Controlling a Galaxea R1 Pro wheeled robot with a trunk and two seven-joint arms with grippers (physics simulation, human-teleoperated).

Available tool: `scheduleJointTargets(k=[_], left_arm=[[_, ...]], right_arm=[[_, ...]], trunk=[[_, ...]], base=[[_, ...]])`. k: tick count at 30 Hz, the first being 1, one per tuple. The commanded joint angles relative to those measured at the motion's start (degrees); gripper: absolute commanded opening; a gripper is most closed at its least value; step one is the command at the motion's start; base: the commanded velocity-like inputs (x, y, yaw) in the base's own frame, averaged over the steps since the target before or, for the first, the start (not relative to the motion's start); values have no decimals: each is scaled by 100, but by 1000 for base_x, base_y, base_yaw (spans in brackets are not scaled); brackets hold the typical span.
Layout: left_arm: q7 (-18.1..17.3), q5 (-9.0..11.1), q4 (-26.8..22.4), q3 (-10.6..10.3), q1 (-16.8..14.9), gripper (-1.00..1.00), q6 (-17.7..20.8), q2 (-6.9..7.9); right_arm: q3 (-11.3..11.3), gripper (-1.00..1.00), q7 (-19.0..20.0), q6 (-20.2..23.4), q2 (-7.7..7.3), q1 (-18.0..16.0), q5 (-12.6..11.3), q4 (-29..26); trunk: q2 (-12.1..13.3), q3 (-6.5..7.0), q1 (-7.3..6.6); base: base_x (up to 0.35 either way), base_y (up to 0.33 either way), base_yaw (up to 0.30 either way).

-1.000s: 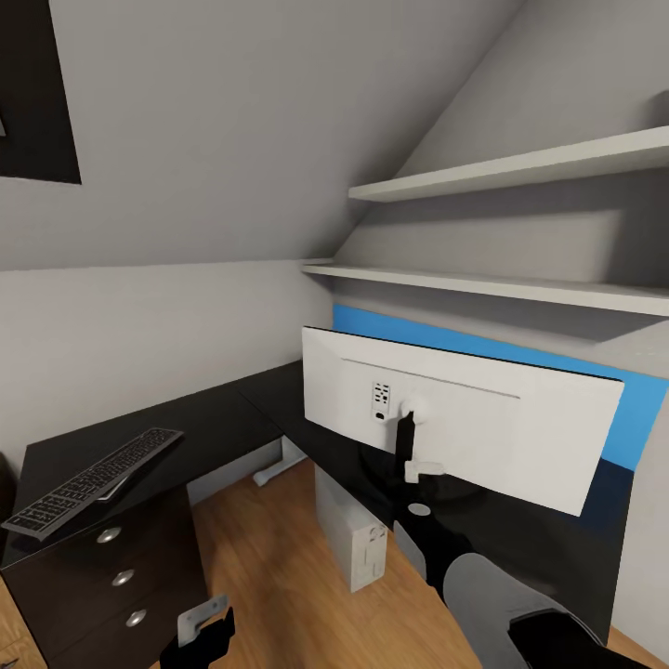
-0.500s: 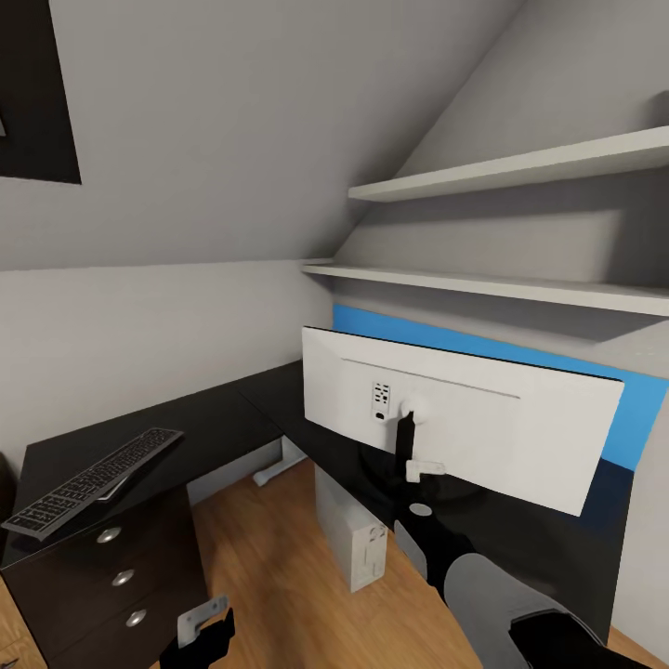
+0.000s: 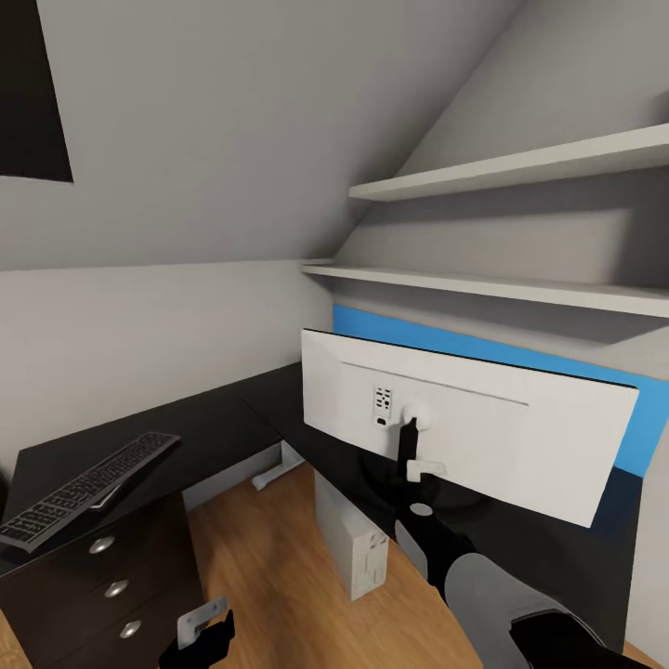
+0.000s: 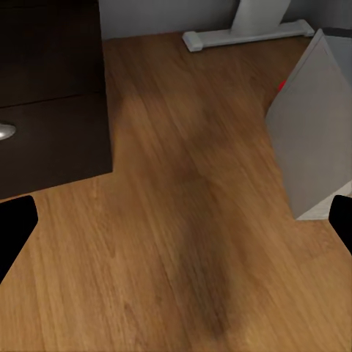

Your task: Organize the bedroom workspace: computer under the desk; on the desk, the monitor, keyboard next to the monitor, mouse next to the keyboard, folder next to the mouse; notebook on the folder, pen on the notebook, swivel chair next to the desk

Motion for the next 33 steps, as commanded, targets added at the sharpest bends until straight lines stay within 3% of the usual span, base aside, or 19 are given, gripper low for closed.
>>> scheduleJointTargets(k=[1, 33], left_arm=[[20, 34, 1, -13, -4, 100, -20, 0], [20, 43, 10, -16, -4, 100, -1, 0]], right_arm=[[46, 100, -31, -21, -2, -6, -47, 6], [47, 100, -50, -21, -14, -6, -46, -5]], trunk=[[-5, -7, 1], [-5, -7, 1]], base=[[15, 0, 0], [20, 0, 0]])
